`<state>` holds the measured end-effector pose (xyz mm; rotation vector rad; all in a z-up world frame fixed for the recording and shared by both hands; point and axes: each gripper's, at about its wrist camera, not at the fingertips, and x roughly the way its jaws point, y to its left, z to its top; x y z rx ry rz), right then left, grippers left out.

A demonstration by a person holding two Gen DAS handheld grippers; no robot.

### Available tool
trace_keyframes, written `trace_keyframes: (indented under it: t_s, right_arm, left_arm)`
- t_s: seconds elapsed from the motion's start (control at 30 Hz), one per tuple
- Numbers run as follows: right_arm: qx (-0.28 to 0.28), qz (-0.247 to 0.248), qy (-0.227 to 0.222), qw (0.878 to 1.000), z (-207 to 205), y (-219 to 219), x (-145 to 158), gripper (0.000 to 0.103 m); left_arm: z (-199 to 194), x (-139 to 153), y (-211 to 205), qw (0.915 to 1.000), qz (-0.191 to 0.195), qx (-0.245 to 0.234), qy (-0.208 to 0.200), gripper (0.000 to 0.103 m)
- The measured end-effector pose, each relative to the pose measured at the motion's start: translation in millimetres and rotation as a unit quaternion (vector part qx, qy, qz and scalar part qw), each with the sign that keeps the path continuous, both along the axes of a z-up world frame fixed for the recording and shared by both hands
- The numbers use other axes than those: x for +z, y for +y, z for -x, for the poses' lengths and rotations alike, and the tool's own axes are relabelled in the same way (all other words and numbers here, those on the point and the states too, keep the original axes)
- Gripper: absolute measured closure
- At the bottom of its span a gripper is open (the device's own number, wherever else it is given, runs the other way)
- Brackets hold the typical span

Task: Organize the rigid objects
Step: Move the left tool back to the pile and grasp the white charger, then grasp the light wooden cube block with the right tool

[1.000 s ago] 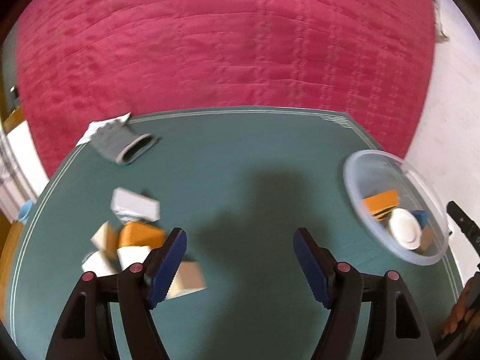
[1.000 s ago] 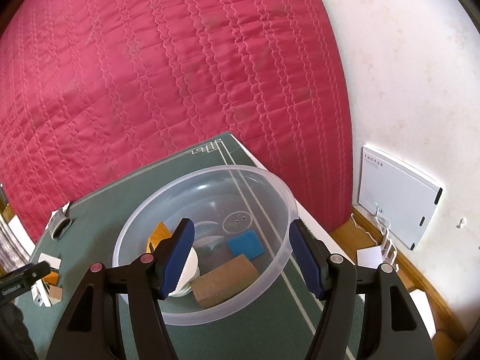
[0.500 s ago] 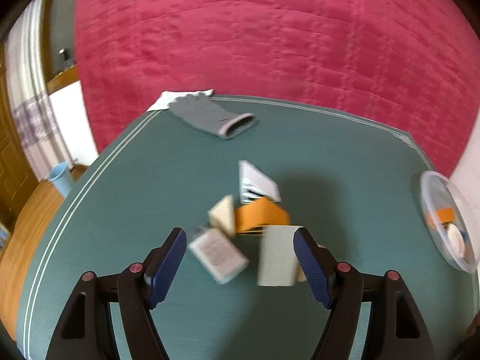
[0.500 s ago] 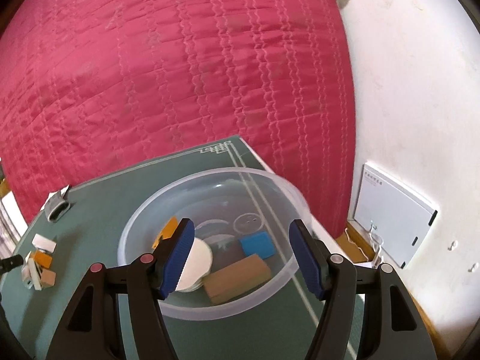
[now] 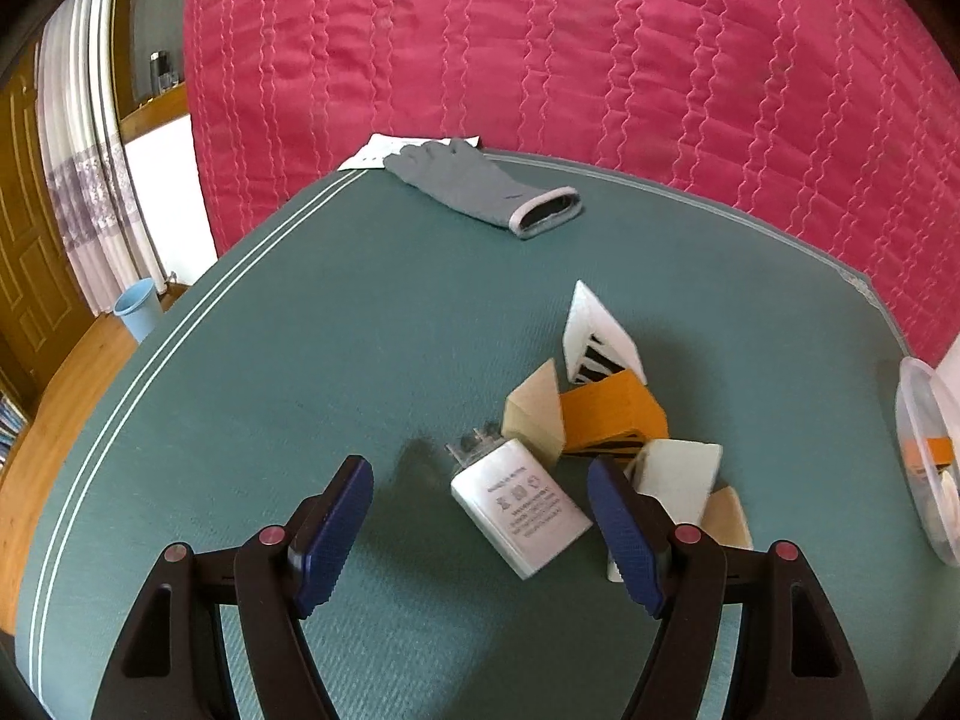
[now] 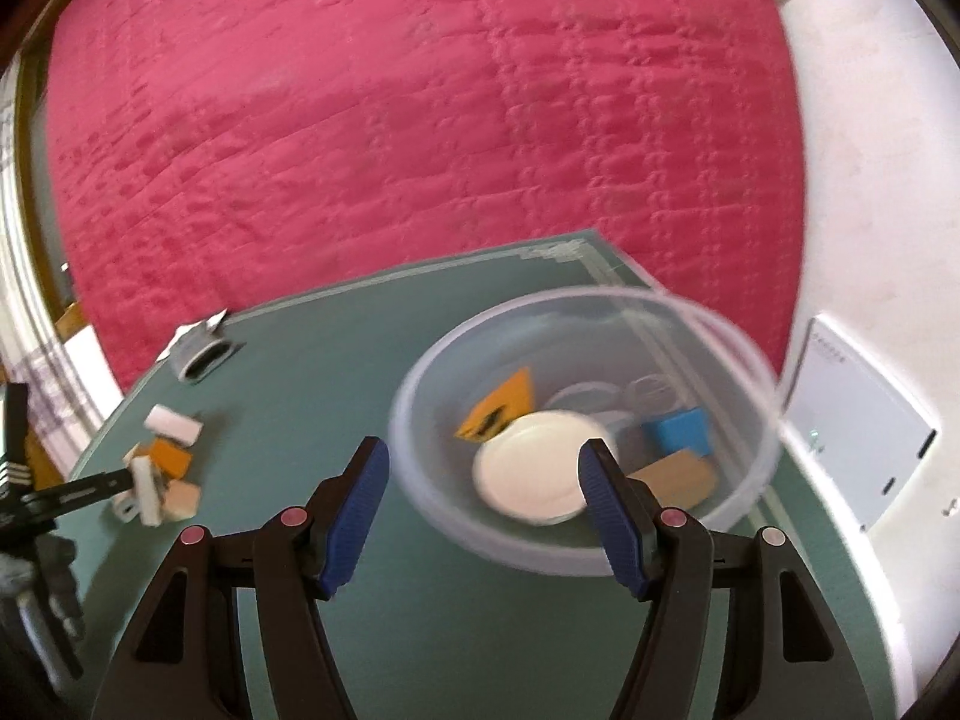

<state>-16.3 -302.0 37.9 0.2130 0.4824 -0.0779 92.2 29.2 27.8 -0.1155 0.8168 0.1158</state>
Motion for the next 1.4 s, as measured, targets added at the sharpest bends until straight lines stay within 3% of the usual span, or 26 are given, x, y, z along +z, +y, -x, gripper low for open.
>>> trace_keyframes:
  t_s: [0.3,0.6,0.7,0.87,1.1,1.27,1.4]
  right_arm:
    - [0.091,0.004,0.036,0.995,-17,57,-11,0.036]
    - [0.198,0.027,0.084,0.976,-43,114,-27,0.036]
    - [0.223,0.028,0.096,0.970,-54,128,-30,0.036]
    - [0.257,0.029,0.113,0.960,-69,147,-34,0.036]
    - [0.312,0.057,0.133,0.939,-83,177,-40,0.036]
    - [0.322,0.132,0.135,0.928,-91,192,-42,0.036]
    - [0.332,0.150,0.134,0.922,-104,199,-42,0.036]
  left_arm:
    - [-1,-9,14,0.9998,0.006,0.009,0.016,0.022]
    - [2,-11,25,0.9996,0.019,0.005,0.019,0.022]
    - [-1,-11,21,0.9997,0.013,-0.012,0.018,0.034]
    - [0,-10,21,0.9986,0.030,-0.042,0.007,0.071]
    - [7,-7,24,0.9987,0.038,-0.032,-0.013,0.071]
    - [10,-7,24,0.9987,0.038,-0.027,-0.020,0.071]
    - [8,-8,27,0.9985,0.046,-0.024,-0.019,0.071]
